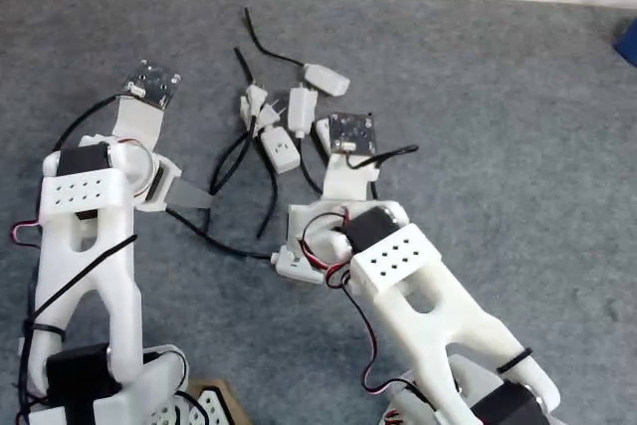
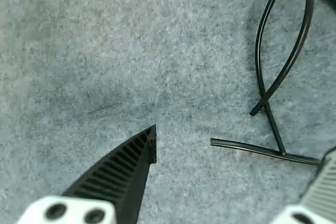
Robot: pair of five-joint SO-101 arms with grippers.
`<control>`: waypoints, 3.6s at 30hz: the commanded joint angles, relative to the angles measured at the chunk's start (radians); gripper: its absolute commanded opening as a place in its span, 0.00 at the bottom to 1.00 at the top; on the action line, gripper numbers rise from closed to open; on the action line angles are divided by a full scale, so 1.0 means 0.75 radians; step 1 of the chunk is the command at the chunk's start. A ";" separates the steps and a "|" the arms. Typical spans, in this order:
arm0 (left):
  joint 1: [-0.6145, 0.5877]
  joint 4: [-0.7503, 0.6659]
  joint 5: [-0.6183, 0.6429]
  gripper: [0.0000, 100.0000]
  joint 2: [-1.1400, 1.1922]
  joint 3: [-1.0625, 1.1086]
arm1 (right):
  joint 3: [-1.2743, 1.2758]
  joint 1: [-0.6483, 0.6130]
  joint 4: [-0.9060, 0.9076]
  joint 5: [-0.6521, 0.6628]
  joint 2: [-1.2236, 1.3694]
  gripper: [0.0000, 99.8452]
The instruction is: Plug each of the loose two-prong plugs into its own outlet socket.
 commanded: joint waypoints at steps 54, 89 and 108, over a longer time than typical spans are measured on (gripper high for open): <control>0.977 0.151 -0.483 0.44 0.398 -0.118 | 0.310 0.676 -0.011 0.604 -0.465 0.01; 1.194 0.458 -0.407 0.23 0.903 -0.680 | 0.334 0.670 -0.042 0.604 -0.457 0.01; 0.918 0.933 -0.258 0.31 0.903 -1.253 | 0.322 0.609 -0.044 0.593 -0.465 0.01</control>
